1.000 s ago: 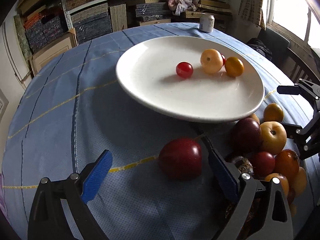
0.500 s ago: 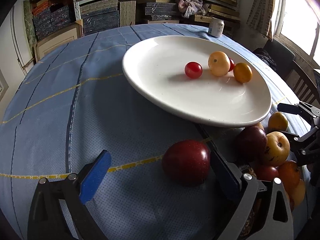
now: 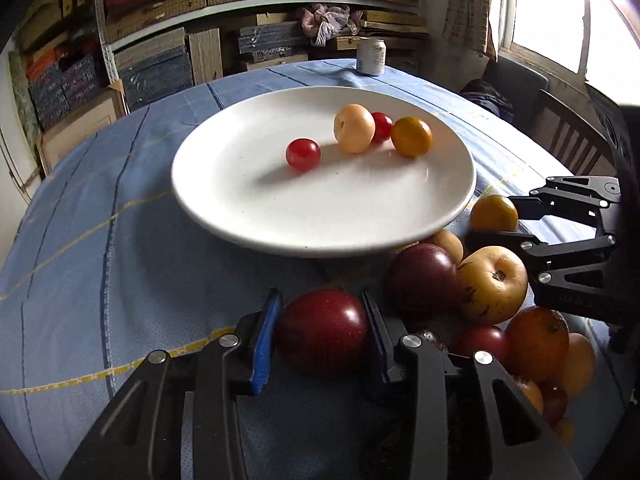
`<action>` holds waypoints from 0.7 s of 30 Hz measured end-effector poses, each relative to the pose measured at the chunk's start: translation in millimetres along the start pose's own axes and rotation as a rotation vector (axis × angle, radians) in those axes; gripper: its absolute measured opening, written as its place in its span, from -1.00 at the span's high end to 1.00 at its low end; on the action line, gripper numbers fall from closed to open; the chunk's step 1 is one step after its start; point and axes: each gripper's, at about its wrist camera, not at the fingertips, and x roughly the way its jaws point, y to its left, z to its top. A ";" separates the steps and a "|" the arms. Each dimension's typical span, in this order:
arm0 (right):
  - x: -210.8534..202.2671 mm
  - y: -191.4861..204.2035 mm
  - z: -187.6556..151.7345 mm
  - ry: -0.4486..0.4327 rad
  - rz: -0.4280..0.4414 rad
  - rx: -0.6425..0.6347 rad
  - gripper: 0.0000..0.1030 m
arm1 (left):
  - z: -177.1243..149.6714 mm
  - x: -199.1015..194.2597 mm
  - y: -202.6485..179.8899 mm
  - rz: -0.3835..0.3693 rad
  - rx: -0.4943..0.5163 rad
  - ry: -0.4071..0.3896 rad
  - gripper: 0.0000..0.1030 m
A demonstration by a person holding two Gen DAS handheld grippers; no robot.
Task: Organize fruits
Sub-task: 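Grasp a golden-brown fruit with the right tool while the left tool grasps a dark red plum, then lift the golden fruit with the right tool toward the plate while the left tool carries the plum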
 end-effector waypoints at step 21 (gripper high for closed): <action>-38.8 6.8 -8.3 -0.178 -0.016 0.019 0.28 | -5.7 -13.5 -8.9 0.138 -0.094 0.002 0.23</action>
